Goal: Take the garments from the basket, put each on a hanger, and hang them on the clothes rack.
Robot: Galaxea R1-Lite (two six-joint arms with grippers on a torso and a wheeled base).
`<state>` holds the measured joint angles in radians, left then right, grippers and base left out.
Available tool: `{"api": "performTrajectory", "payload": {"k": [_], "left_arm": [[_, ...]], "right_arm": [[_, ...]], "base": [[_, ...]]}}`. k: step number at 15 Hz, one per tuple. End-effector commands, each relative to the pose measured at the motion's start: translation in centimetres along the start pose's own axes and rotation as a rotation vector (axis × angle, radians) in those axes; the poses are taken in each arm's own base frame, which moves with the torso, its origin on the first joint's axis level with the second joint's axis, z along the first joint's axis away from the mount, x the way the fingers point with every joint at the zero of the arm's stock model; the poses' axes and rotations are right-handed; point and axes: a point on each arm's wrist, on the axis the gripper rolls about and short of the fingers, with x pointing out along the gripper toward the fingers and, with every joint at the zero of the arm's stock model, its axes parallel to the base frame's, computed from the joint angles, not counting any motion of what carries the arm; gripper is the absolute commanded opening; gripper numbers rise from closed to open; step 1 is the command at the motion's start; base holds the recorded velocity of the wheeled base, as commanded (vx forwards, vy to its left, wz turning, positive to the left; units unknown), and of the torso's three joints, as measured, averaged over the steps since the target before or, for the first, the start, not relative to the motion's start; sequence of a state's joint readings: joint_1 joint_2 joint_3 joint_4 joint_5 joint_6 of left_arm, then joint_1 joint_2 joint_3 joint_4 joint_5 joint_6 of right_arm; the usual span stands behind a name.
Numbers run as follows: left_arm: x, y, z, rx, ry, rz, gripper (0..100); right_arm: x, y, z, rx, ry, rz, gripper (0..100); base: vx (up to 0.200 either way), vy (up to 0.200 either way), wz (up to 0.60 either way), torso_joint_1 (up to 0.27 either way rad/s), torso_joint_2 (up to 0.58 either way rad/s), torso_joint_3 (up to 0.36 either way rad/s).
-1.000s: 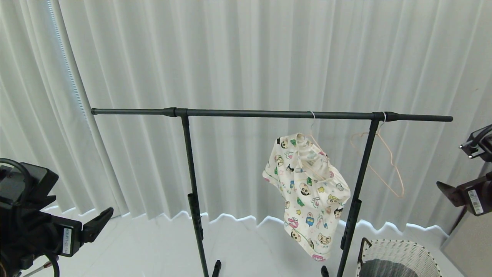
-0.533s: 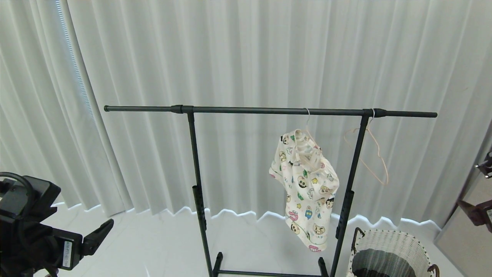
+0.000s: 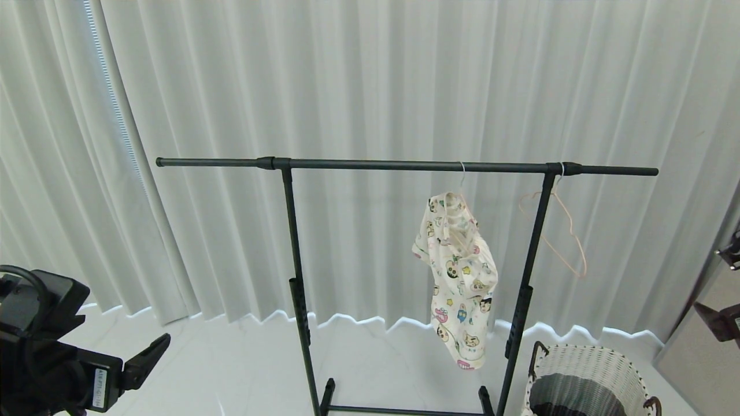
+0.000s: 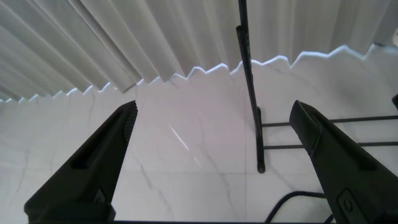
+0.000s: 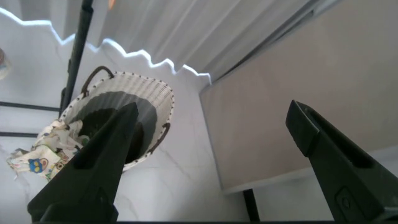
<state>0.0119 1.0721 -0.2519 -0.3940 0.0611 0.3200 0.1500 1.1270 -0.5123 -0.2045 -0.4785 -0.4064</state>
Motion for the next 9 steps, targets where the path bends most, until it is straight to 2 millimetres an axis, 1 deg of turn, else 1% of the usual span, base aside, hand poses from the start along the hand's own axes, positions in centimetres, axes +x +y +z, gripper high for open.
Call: {"api": "performTrajectory", "payload": {"k": [1, 6, 9], "left_arm": [[-0.03, 0.01, 0.0, 0.0, -0.001, 0.001, 100], [-0.19, 0.01, 0.05, 0.004, -0.01, 0.003, 100], [-0.36, -0.38, 0.07, 0.019, -0.023, -0.024, 100]], "right_arm": [[0.17, 0.1, 0.0, -0.003, 0.006, 0.003, 100], [0.23, 0.14, 0.0, -0.005, 0.008, 0.004, 100], [0.2, 0.14, -0.05, -0.006, 0.009, 0.004, 100]], "base": [[0.0, 0.0, 0.0, -0.159, 0.32, 0.163], [0.0, 0.0, 0.0, -0.239, 0.5, 0.25], [0.0, 0.0, 0.0, -0.255, 0.52, 0.266]]}}
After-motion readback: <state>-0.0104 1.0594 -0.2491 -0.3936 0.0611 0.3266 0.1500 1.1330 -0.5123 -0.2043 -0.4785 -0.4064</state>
